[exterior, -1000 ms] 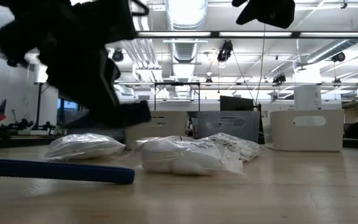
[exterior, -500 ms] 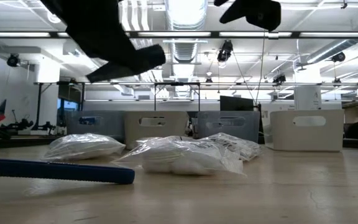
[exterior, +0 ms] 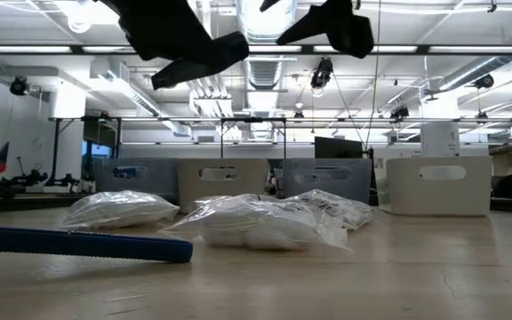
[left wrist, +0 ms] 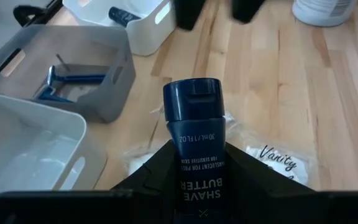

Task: Pick & Place Travel size toiletries
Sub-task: Put the blue shave cream into the white bin, then put the white cotton pack into the gray bin

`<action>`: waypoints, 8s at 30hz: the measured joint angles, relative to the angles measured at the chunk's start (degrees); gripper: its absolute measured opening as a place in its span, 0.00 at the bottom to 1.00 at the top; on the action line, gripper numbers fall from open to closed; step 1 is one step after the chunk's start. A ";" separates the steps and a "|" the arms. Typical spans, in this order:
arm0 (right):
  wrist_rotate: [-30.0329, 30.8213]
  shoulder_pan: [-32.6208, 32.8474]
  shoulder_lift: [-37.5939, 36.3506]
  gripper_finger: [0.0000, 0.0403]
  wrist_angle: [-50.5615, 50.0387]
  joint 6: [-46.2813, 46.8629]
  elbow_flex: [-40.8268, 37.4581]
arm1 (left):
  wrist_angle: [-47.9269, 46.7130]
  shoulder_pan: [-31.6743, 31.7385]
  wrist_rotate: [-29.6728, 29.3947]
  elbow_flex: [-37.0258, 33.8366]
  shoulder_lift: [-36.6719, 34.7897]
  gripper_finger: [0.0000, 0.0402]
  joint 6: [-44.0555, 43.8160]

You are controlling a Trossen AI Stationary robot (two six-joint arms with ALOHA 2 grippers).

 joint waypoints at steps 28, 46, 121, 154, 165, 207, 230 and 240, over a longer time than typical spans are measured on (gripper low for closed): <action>-3.50 -2.34 0.88 0.57 5.02 1.06 0.00 | 2.55 1.55 0.24 1.81 0.00 0.28 3.68; -7.12 -3.64 3.14 0.58 5.53 2.38 0.00 | 3.17 1.63 0.10 1.70 0.00 0.28 4.92; 14.44 -4.73 -7.04 0.32 -25.33 4.94 0.00 | -25.46 0.02 -1.64 1.41 -3.39 0.64 -17.48; 26.77 -21.73 -10.54 0.33 -41.60 16.13 -21.18 | -25.37 0.46 0.41 -9.03 -3.93 0.63 -23.59; 22.46 -21.13 -10.42 0.57 -38.22 15.81 -21.68 | -25.65 3.26 0.34 -10.67 -6.62 0.63 -23.38; 15.47 -10.96 -19.52 0.90 -30.87 11.05 -21.55 | -4.10 5.16 16.04 -22.22 -6.56 0.63 -8.80; 18.17 -10.96 -22.75 0.81 -29.64 11.10 -21.53 | 3.23 10.22 28.61 -25.83 -6.50 0.41 -9.36; 17.93 -10.96 -22.86 0.84 -29.08 9.42 -21.53 | 2.79 10.17 28.96 -22.84 -6.56 0.10 -12.13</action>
